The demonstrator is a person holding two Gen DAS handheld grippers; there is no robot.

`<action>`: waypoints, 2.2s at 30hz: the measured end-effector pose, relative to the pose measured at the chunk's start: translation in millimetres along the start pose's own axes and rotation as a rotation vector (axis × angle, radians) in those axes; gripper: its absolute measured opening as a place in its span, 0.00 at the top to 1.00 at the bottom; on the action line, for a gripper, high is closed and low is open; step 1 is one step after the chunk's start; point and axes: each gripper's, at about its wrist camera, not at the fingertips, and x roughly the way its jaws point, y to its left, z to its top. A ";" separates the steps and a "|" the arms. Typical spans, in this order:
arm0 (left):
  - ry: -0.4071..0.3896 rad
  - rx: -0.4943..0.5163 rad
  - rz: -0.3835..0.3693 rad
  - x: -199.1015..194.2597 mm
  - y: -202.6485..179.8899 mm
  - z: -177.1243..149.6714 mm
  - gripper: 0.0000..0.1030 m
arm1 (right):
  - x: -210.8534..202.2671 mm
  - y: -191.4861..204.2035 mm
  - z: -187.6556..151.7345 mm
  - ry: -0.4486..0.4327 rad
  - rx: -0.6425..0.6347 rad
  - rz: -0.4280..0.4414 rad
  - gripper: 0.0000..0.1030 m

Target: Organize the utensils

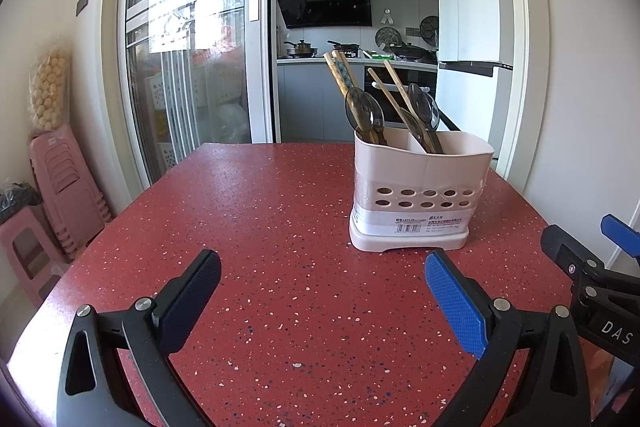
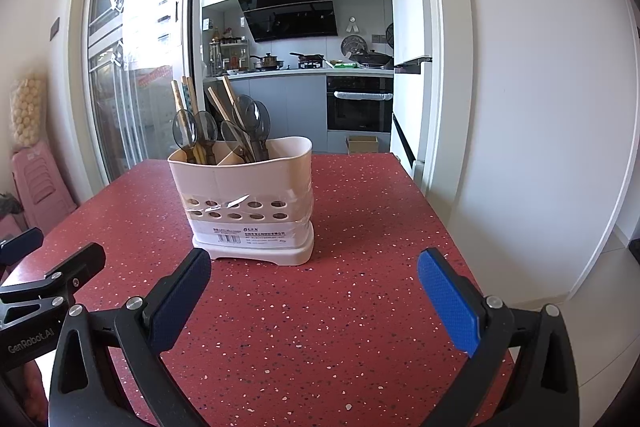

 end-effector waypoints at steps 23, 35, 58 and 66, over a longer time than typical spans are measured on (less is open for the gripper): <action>0.002 0.013 -0.006 -0.1 -3.7 0.6 0.00 | 0.6 2.0 -1.6 0.003 0.004 0.002 0.00; 0.006 0.011 -0.008 0.3 -3.1 0.9 0.00 | 0.7 1.6 -1.9 0.003 0.004 0.003 0.00; 0.016 0.006 -0.010 2.2 -2.6 -0.2 0.00 | 1.3 2.1 -2.1 0.005 0.004 0.004 0.00; 0.005 0.015 -0.013 0.9 -3.9 -0.1 0.00 | 2.2 3.4 -3.3 0.005 0.001 0.007 0.00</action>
